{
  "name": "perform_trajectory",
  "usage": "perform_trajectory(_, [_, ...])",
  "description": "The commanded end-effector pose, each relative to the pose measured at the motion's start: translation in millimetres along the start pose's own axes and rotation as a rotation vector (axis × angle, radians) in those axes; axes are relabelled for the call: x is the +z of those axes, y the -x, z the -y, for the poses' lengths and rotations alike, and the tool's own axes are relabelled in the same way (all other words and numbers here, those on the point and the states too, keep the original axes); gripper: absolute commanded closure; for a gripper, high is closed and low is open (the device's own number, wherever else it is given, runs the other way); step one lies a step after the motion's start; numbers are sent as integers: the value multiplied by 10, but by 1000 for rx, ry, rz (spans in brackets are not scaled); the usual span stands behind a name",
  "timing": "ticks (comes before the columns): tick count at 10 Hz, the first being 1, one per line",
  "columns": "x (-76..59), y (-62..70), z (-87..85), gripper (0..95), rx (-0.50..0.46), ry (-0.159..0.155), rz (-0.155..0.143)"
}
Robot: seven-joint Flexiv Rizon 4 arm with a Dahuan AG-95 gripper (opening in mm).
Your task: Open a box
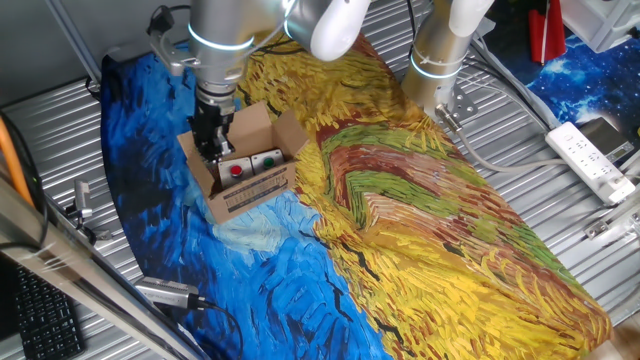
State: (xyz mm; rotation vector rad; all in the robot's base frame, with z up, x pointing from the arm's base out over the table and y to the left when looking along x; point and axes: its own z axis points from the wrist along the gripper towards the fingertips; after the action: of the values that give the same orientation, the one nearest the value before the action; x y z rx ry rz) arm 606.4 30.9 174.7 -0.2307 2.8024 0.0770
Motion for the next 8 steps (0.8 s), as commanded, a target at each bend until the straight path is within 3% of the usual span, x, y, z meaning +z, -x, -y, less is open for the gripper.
perform_trajectory(1, [-10, 88, -10, 950, 1, 2, 0])
perform_trajectory(8, [-22, 349, -16, 950, 16, 4, -17])
